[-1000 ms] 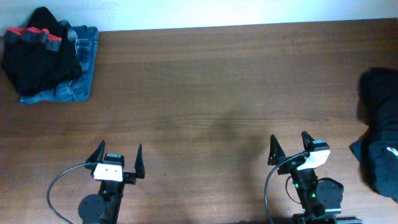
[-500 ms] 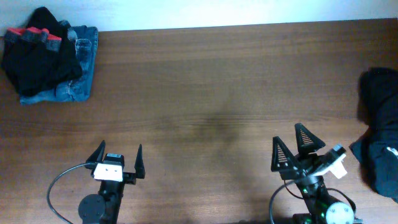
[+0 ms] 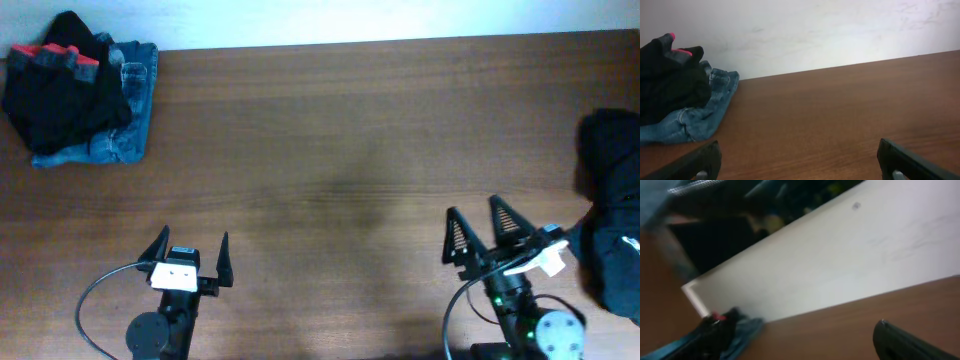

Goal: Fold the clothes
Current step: 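Move the right gripper right toward the black garment at the table edge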

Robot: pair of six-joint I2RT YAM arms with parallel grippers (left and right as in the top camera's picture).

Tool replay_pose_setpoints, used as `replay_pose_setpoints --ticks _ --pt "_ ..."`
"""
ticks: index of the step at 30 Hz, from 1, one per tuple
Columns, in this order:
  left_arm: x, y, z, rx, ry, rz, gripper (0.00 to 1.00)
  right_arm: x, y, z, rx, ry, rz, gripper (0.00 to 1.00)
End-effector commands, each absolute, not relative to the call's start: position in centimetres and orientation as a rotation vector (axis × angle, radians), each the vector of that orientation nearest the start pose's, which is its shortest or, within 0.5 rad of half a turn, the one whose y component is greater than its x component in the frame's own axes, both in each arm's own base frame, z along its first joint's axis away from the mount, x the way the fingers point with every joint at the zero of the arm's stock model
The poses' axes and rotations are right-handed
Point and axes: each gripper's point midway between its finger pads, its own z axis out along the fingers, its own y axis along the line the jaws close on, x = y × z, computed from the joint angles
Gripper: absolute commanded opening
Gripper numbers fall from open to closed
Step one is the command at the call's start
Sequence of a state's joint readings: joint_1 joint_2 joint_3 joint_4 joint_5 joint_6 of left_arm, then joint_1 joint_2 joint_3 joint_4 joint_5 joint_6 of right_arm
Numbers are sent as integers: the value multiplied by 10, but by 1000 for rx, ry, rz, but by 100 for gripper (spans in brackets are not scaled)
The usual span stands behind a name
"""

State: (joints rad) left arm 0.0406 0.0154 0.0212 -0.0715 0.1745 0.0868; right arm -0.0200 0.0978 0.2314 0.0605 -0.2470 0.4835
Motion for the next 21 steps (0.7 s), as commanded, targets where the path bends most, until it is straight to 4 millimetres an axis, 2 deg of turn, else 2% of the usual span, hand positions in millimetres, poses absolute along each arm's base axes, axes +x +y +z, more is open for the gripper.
replay_pose_setpoints --ticks 1,4,7,11,14,18,20,21 --pt "245 -18 161 174 1623 -27 99 227 -1 324 197 1345 247 99" --pt "245 -18 161 174 1623 -27 99 234 -37 334 322 1414 28 99" --pt "245 -18 161 174 1623 -27 99 242 -72 332 487 1500 -160 99" --pt "245 -18 161 174 1623 -27 99 268 -98 324 587 1668 -324 99" --pt "245 -18 161 174 1623 -27 99 290 -117 316 637 1782 -398 99" --pt "245 -18 161 174 1623 -27 99 312 -160 306 778 1897 -491 99" --pt "245 -18 161 174 1623 -27 99 329 -183 295 830 1990 -434 99" --pt "245 -18 161 174 1623 -27 99 338 -186 290 826 2030 -359 98"
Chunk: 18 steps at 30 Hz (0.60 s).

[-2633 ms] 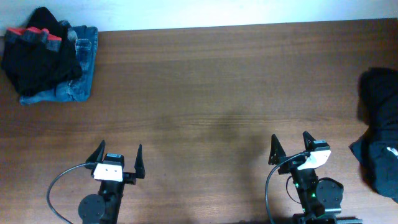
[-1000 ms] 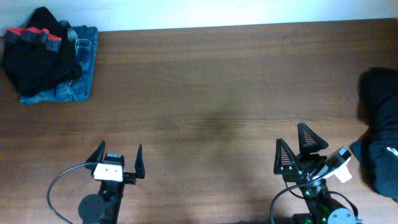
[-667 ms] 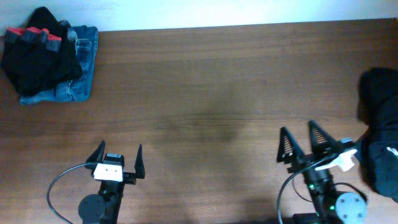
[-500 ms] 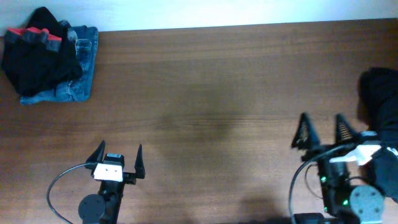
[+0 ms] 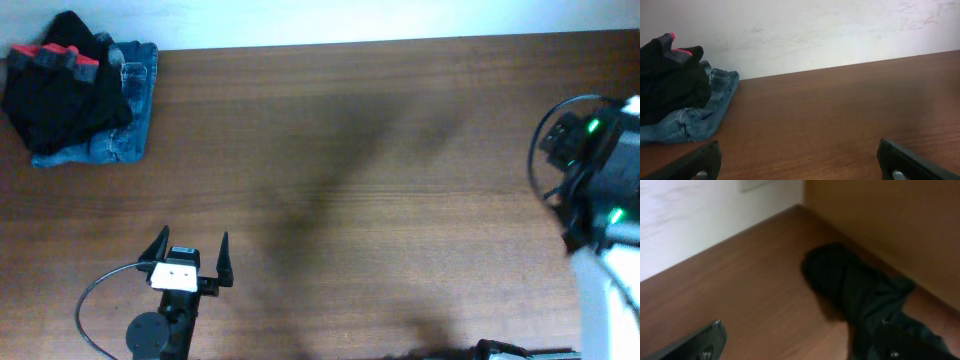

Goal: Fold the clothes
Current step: 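Move the right gripper right toward the black garment at the table edge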

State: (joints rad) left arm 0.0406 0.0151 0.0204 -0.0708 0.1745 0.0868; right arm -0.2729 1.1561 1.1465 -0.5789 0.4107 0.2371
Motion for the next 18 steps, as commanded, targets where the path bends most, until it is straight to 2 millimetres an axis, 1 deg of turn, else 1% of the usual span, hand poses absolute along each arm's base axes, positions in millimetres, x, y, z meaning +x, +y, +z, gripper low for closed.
replay_pose_setpoints --ticks 1,2,3,6,7,9,11,12,14,18 --pt "245 -18 161 174 1623 -27 99 344 -186 284 822 2069 -284 99" --pt "245 -18 161 174 1623 -27 99 347 -187 278 826 2103 -230 99" --pt "245 -18 161 174 1623 -27 99 349 -192 272 844 2124 -201 99" --pt "245 -18 161 174 1623 -27 99 346 -216 255 917 2139 -217 99" --pt "245 -18 161 174 1623 -27 99 344 -227 247 967 2137 -222 99" --pt "245 -18 161 174 1623 -27 99 336 -247 233 1091 2115 -216 99" --pt "245 -18 161 174 1623 -27 99 325 -269 214 1241 2086 -195 99" --pt "245 -18 161 174 1623 -27 99 321 -277 205 1297 2077 -175 99" --pt "245 -18 161 174 1623 -27 99 315 -291 185 1363 2089 -127 99" --pt "245 -18 161 174 1623 -27 99 300 -312 157 1466 2102 -109 99"
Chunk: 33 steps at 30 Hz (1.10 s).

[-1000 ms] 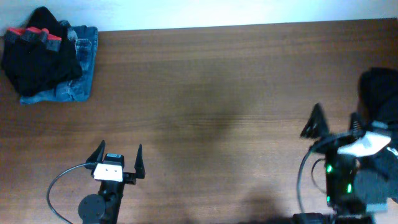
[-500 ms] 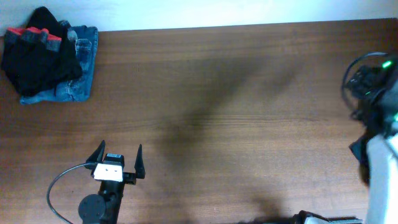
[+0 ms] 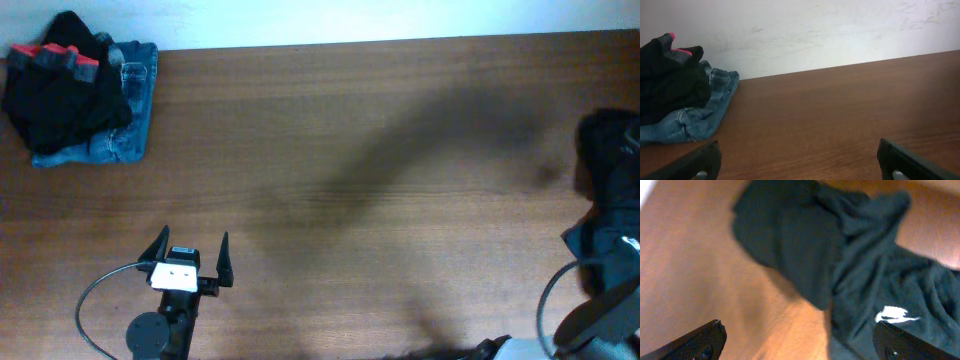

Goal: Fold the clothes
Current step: 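Move the right gripper right toward the black garment at the table edge, then grasp the black garment with the right gripper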

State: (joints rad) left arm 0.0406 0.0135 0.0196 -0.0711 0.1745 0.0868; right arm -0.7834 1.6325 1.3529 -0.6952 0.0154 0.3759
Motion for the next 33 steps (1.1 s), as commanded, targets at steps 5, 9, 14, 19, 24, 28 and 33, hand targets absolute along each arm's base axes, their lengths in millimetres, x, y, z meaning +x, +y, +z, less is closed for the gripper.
replay_pose_setpoints --ticks 5,9,14,19,24,28,33 --pt "245 -18 161 174 1623 -27 99 290 -335 138 1533 2076 -123 99" --pt "245 -18 161 174 1623 -27 99 293 -343 130 1533 2067 -123 99" --pt "245 -18 161 174 1623 -27 99 298 -349 118 1534 2068 -123 99" --pt "245 -18 161 174 1623 -27 99 308 -359 104 1521 2056 -121 99" --pt "245 -18 161 174 1623 -27 99 324 -365 96 1476 2032 -73 99" --pt "245 -18 161 174 1623 -27 99 336 -365 89 1444 2027 -12 99" --pt "245 -18 161 174 1623 -27 99 337 -367 71 1462 2046 -4 99"
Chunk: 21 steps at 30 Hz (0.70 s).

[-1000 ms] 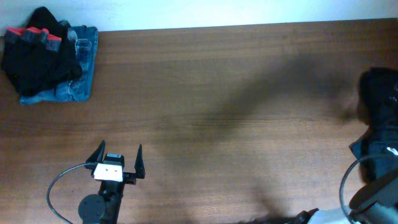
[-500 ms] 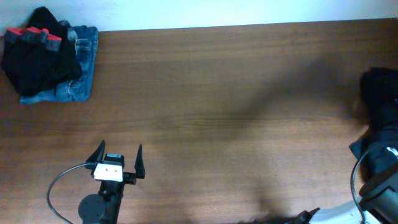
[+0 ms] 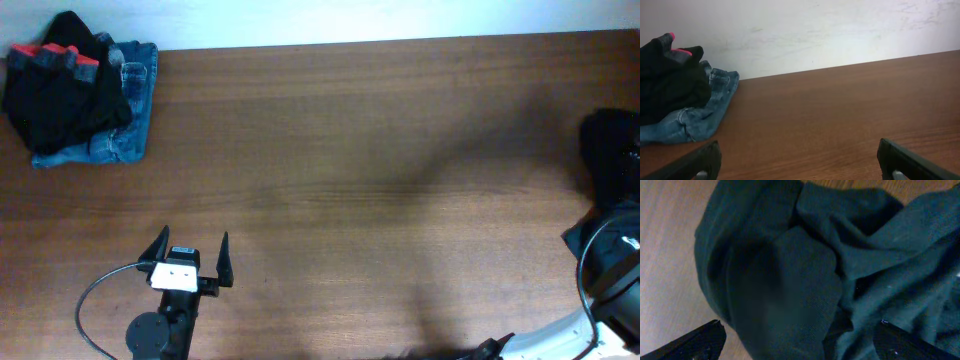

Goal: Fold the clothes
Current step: 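Grasp the black garment with the right gripper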

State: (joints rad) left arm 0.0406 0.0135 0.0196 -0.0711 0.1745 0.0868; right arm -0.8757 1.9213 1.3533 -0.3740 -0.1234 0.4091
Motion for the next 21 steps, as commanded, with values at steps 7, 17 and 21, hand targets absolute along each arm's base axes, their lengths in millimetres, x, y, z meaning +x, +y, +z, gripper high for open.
replay_pose_setpoints --ticks 7,17,21 --pt "245 -18 161 174 1623 -27 99 338 -368 53 1476 2063 2 69" --pt "245 -18 161 174 1623 -27 99 339 -368 71 1455 2039 -6 22" --pt "245 -18 161 174 1623 -27 99 339 -367 100 1421 2003 -18 10"
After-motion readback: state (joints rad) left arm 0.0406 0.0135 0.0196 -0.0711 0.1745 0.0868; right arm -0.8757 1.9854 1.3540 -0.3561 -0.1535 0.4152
